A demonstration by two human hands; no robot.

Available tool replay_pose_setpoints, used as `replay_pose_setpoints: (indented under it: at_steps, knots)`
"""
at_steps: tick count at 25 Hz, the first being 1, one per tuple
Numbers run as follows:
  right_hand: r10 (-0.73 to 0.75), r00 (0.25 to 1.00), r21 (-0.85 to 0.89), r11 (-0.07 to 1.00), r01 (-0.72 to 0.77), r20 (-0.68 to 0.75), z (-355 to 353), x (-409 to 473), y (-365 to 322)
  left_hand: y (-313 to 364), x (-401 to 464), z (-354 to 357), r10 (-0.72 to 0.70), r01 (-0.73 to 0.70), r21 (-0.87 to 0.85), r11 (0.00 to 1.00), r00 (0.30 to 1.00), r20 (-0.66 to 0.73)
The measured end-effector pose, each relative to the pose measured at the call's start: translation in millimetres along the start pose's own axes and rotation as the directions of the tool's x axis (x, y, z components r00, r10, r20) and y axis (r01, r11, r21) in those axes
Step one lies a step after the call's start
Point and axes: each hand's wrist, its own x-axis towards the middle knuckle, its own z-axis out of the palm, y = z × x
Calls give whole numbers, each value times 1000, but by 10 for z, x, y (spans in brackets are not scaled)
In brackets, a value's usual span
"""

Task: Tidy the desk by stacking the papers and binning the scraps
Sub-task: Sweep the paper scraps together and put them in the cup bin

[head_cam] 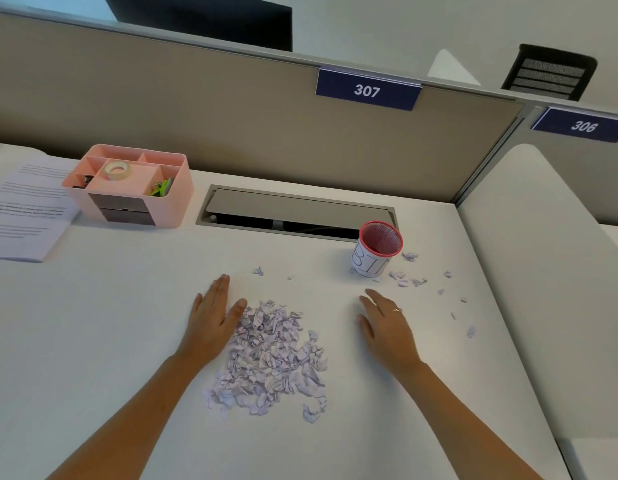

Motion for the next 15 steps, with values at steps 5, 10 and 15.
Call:
replay_pose_setpoints:
  at_steps: [5,10,15]
  knots:
    - [104,971,-91,992,-86,214,216,597,-371,51,-54,105,124,-126,32,992,991,55]
    - [86,994,-42,996,-83,68,255,498,-469,51,-123,126,160,-161,25,987,986,36]
    - [30,987,114,993,-12,-159,254,134,-283,60,-130,104,142,-142,-45,989,990,-9]
